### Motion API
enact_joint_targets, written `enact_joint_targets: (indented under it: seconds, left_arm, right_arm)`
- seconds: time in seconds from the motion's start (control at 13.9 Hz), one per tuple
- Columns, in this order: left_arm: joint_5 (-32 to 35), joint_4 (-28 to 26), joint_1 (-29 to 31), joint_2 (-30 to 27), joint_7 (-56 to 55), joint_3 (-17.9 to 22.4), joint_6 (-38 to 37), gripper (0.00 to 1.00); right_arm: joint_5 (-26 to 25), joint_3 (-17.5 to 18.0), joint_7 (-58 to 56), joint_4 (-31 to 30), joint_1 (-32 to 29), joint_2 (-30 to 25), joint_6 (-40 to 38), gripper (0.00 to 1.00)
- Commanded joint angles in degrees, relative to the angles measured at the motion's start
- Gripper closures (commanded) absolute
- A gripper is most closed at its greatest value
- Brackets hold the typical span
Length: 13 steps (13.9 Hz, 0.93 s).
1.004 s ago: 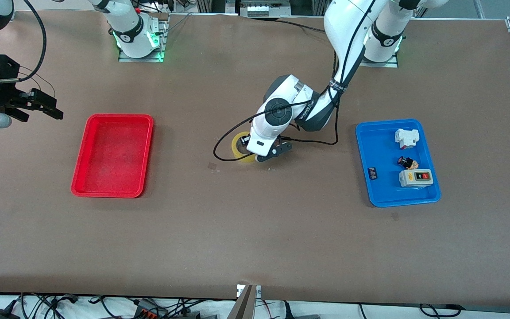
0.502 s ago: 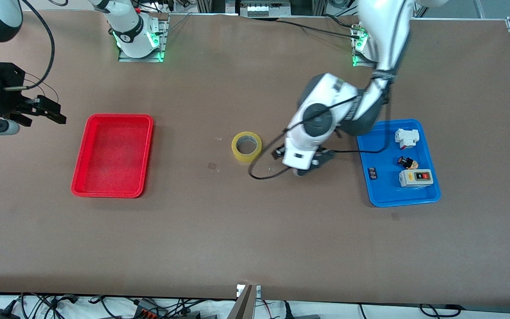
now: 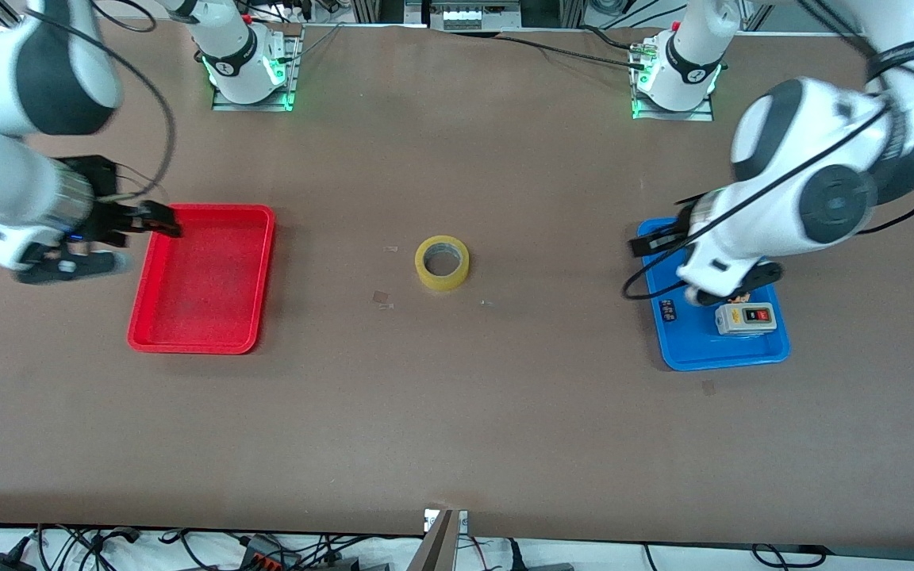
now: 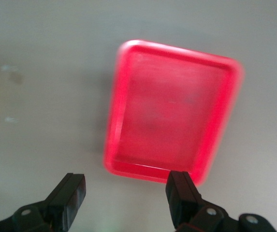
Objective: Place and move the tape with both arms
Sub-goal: 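Retract the left gripper while the right gripper reaches toward the tape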
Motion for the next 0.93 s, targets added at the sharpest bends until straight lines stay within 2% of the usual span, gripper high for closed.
enact_joint_targets:
  seconds: [0.0,0.22,0.43,0.65,0.86]
  left_arm:
    - [2.46,-3.5,5.3,-7.68,10.32,-0.57,-5.13,0.0]
    - [4.31,-3.16,13.19,-12.43,20.95,-1.88,-7.52,0.0]
    - [8.25,0.26,20.33,-14.2,31.77,-6.71,-8.66,0.0]
    - [9.94,3.96,20.87,-13.85,37.24,-7.42,-7.18,0.0]
    - [12.57,7.29,19.91,-13.41,39.61,-6.46,-2.26,0.0]
  right_arm:
    - [1.92,0.06,0.52,1.11,6.38,5.3,3.5,0.0]
    - [2.44,0.06,5.43,2.59,12.37,12.33,9.82,0.0]
    - [2.54,0.15,12.36,8.74,18.78,20.15,14.14,0.0]
    - [2.27,0.15,25.88,10.69,25.81,24.82,20.1,0.0]
    - [2.36,0.14,33.99,10.69,29.25,27.9,26.62,0.0]
